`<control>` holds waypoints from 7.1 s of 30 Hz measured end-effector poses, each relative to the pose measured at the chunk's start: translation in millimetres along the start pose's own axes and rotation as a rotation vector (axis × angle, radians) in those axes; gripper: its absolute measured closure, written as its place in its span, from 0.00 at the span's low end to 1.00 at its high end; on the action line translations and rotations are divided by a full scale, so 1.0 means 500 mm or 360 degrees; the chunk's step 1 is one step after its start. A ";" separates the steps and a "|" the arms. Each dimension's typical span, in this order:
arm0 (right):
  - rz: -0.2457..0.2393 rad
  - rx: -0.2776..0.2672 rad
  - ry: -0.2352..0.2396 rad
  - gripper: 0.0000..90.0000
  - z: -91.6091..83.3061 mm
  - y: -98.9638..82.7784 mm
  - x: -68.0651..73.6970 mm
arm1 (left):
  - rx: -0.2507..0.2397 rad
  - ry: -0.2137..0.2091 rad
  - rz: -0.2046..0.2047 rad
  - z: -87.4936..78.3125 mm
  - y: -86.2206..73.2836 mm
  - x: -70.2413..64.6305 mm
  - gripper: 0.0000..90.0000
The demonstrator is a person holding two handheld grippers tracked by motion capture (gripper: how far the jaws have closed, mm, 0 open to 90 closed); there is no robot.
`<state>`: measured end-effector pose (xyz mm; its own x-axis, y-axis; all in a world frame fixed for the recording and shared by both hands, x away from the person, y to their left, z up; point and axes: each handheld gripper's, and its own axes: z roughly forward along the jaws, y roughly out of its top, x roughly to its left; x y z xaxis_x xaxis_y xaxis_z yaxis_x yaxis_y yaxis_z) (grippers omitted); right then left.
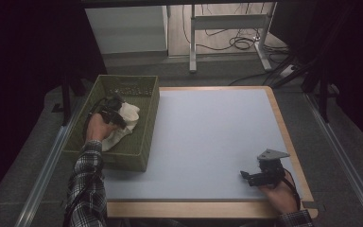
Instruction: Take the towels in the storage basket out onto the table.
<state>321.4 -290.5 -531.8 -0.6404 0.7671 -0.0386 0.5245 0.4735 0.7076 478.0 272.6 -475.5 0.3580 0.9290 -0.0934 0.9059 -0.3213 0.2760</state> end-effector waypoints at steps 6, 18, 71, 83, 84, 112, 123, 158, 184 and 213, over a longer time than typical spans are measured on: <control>-0.0001 0.0000 -0.0001 0.03 0.000 0.000 0.000 | -0.0082 -0.0001 0.0030 -0.041 -0.005 -0.007 0.84; 0.0000 0.0000 -0.0001 0.03 0.000 0.000 0.000 | -0.0208 0.0051 0.0099 -0.121 -0.025 -0.022 0.83; 0.0008 -0.0002 0.0002 0.03 0.000 0.000 0.001 | -0.0201 0.0091 0.0604 -0.261 0.074 -0.263 0.82; 0.0009 0.0000 0.0004 0.03 0.000 0.000 0.001 | -0.0175 0.0094 0.0693 -0.257 0.114 -0.321 0.82; 0.0008 0.0000 0.0004 0.03 0.000 0.000 0.001 | -0.0172 0.0093 0.0700 -0.257 0.116 -0.324 0.83; 0.0009 0.0000 0.0005 0.03 0.000 0.000 0.001 | -0.0150 -0.0029 0.0892 -0.169 0.197 -0.483 0.83; 0.0005 -0.0001 0.0003 0.03 0.000 0.000 0.000 | -0.0041 -0.0060 0.0974 -0.065 0.209 -0.545 0.82; 0.0002 0.0001 0.0004 0.03 0.000 0.000 0.000 | -0.0171 -0.0250 0.0988 0.076 0.162 -0.578 0.38; -0.0002 -0.0033 -0.0003 0.18 -0.006 -0.001 -0.004 | -0.0514 -0.0322 0.0772 0.077 -0.009 -0.490 0.66; -0.0052 -0.0107 0.0298 0.64 0.038 0.136 0.004 | -0.0825 -0.0347 0.0704 0.162 -0.079 -0.458 0.54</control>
<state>366.5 -248.8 -497.2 -0.7527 0.6552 0.0652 0.4673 0.4618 0.7539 378.5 57.5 -542.3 0.7533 0.6564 -0.0417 0.4602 -0.4808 0.7464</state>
